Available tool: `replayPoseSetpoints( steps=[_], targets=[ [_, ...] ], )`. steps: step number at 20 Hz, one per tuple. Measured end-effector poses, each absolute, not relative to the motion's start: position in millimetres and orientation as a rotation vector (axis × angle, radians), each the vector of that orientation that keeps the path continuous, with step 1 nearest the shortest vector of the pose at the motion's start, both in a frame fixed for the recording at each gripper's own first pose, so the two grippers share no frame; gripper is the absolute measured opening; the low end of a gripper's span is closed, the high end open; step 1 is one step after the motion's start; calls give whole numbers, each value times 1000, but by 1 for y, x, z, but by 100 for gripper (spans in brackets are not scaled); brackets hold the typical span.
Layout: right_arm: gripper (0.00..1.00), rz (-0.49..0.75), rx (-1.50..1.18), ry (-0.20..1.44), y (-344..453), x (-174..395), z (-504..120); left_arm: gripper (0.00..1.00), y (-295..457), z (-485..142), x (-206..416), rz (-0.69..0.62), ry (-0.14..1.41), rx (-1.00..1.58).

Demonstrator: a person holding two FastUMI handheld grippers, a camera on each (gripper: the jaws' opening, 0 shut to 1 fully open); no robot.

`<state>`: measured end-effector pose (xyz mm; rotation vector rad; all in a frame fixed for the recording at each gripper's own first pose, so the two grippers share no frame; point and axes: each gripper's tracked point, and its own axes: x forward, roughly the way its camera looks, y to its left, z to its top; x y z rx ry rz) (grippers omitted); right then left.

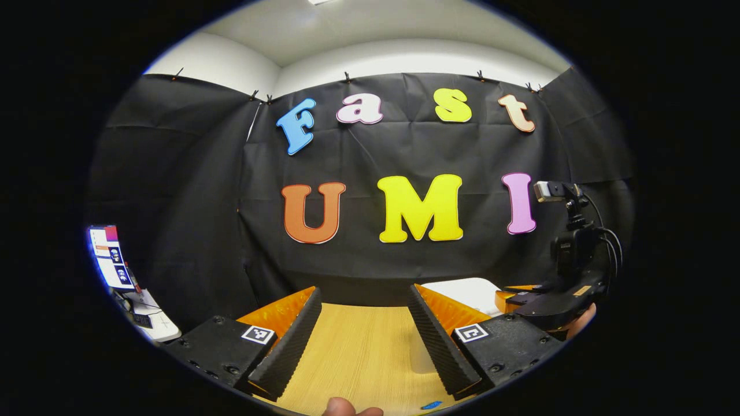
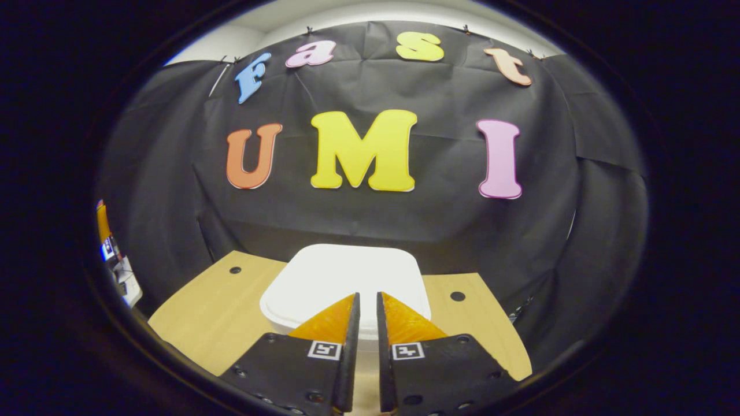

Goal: Press the lid of the desktop garbage bin to open it, pick up the crumpled paper on the desktop and throw it into the bin, then pick up the pop can on the desktop and drop it into the bin, and finally close the garbage bin lid.

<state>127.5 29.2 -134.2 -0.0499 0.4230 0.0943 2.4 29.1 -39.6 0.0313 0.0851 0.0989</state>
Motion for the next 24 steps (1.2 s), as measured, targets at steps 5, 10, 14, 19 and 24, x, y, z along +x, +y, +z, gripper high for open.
replayPoseSetpoints(
  steps=[5, 10, 14, 19, 24],
  targets=[
    [0, 115, -43, 445, 34, 144, -151, 97, 33, -40, -1, 124, 91, 42],
    [0, 128, -33, 492, 35, 149, -169, 97, 33, -41, -2, 139, 98, 46],
    [1, 120, -5, 560, 34, 145, -179, 97, 30, -44, -2, 137, 108, 31],
    [3, 138, -20, 510, 35, 145, -156, 97, 32, -44, 0, 141, 107, 21],
    [39, 151, -34, 373, 32, 144, -110, 97, 24, -51, 0, 122, 134, 2]
  ],
)
